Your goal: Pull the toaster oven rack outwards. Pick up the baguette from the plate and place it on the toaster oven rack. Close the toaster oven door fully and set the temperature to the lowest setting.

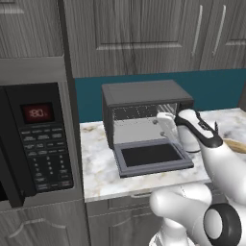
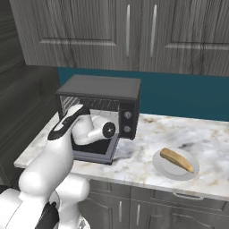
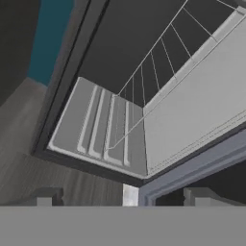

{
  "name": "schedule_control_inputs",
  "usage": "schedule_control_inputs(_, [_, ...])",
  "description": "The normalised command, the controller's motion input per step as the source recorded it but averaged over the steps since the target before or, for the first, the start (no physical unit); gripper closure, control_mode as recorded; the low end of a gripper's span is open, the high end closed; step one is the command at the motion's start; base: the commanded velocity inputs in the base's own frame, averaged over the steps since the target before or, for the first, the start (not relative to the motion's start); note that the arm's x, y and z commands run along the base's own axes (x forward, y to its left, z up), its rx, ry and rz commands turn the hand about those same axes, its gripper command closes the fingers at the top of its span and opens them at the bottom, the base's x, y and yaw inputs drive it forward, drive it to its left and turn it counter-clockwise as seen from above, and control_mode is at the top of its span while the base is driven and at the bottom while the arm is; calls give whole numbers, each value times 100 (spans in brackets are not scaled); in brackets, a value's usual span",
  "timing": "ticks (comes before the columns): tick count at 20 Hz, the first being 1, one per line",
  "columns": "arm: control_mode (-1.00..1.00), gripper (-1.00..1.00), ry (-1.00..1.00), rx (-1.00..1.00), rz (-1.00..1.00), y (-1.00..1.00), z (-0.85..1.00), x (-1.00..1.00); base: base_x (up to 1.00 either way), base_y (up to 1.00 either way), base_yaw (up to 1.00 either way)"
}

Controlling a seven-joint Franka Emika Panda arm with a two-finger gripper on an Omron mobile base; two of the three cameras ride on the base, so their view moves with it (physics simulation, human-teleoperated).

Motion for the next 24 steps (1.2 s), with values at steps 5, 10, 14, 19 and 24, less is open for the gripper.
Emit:
schedule_control_inputs(5, [-100, -100, -1, 5, -2, 0, -1, 31, 0, 0, 0])
schedule_control_inputs(10, [-100, -100, 0, 0, 0, 0, -5, 35, 0, 0, 0])
schedule_control_inputs(14, [-100, -100, 0, 0, 0, 0, -16, 30, 0, 0, 0])
schedule_control_inputs(19, [-100, -100, 0, 2, 0, -1, -22, 17, 0, 0, 0])
schedule_control_inputs(24, [-100, -100, -2, 11, 0, -1, -13, 6, 0, 0, 0])
